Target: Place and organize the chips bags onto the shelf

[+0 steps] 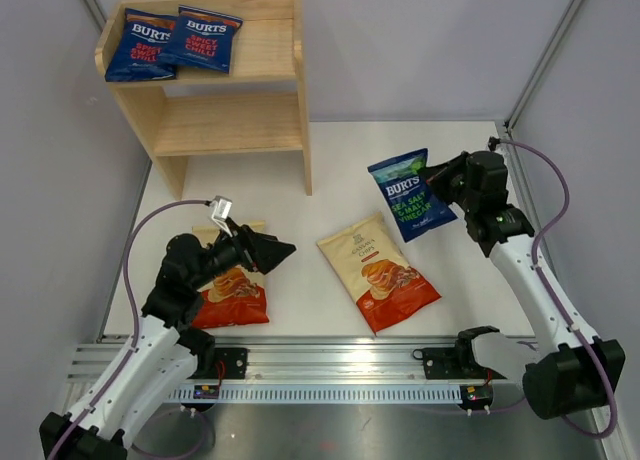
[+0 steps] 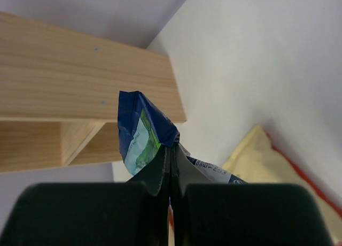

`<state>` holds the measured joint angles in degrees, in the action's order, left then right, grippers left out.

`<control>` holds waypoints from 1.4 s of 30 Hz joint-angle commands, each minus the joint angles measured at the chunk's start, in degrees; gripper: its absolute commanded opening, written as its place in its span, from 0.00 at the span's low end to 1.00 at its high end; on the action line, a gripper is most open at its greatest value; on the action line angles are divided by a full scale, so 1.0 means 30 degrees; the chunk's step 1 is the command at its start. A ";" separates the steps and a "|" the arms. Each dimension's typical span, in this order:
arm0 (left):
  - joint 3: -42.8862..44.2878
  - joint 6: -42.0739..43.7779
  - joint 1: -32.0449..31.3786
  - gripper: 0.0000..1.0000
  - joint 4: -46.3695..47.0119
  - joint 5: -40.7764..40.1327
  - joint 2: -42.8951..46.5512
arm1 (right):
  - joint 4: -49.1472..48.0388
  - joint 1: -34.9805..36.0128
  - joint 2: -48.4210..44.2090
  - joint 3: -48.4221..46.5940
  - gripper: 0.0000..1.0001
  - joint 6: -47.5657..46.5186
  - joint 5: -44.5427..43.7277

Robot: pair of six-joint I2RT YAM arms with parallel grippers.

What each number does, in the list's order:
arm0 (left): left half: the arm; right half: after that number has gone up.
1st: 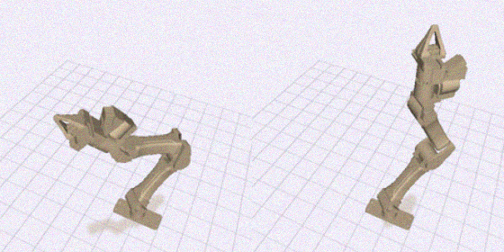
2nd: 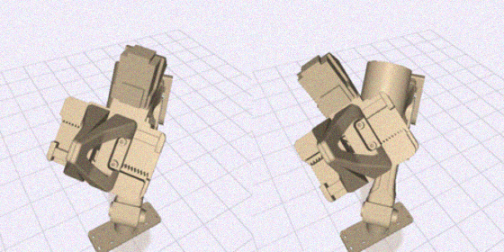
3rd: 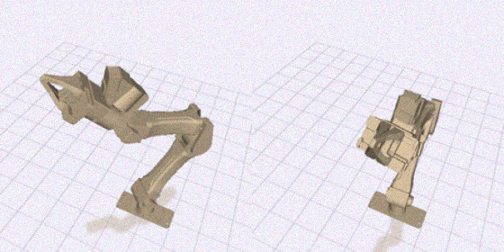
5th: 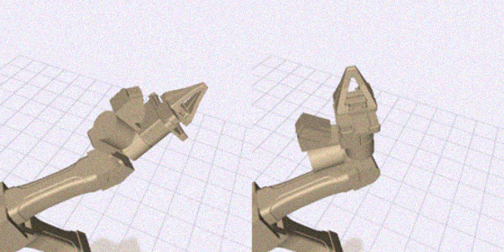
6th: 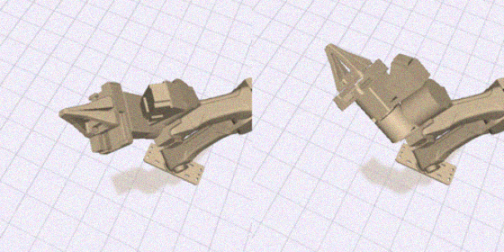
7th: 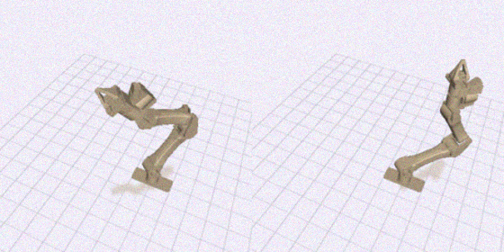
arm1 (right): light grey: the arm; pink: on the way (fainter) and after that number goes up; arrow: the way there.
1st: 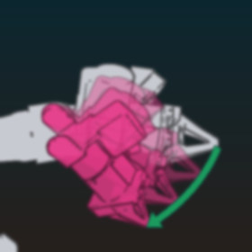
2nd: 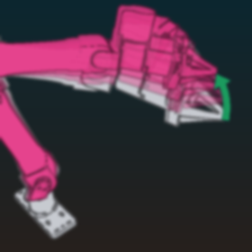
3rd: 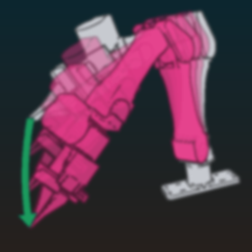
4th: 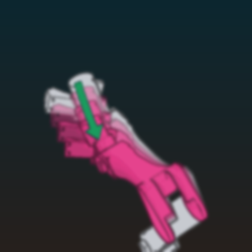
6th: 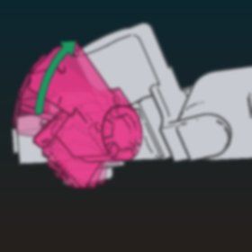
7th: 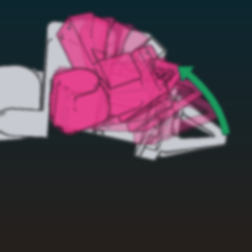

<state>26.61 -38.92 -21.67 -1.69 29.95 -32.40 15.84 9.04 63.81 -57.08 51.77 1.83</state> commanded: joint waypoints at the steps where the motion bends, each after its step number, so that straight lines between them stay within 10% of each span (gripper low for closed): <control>1: -0.1537 -0.1559 -0.0890 0.99 0.7995 -0.0608 0.0166 | -0.2080 0.1669 -0.1201 0.0216 0.00 0.3569 -0.2333; 17: -0.4623 -0.0624 -0.1798 0.99 2.1273 -0.0406 -0.5106 | -0.9641 1.1223 0.0583 -0.0163 0.00 0.8349 -0.3482; 32: -0.1224 0.2779 -0.5196 0.99 1.6616 -0.3604 -0.5312 | -1.2895 1.3569 0.0732 0.1067 0.00 0.9433 -0.2336; 39: -0.1049 0.2279 -0.5579 0.45 1.7324 -0.2281 -0.4757 | -1.2256 1.3628 -0.0321 0.1331 0.03 0.8703 -0.2862; 42: -0.0611 0.1782 -0.5579 0.39 1.6884 -0.1404 -0.4493 | -1.1027 1.3628 -0.1258 0.1331 0.33 0.7620 -0.3712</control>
<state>20.91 -33.15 -38.20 45.82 22.70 -47.44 -17.56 49.50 64.25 -52.66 78.04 -5.76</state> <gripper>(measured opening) 0.400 0.258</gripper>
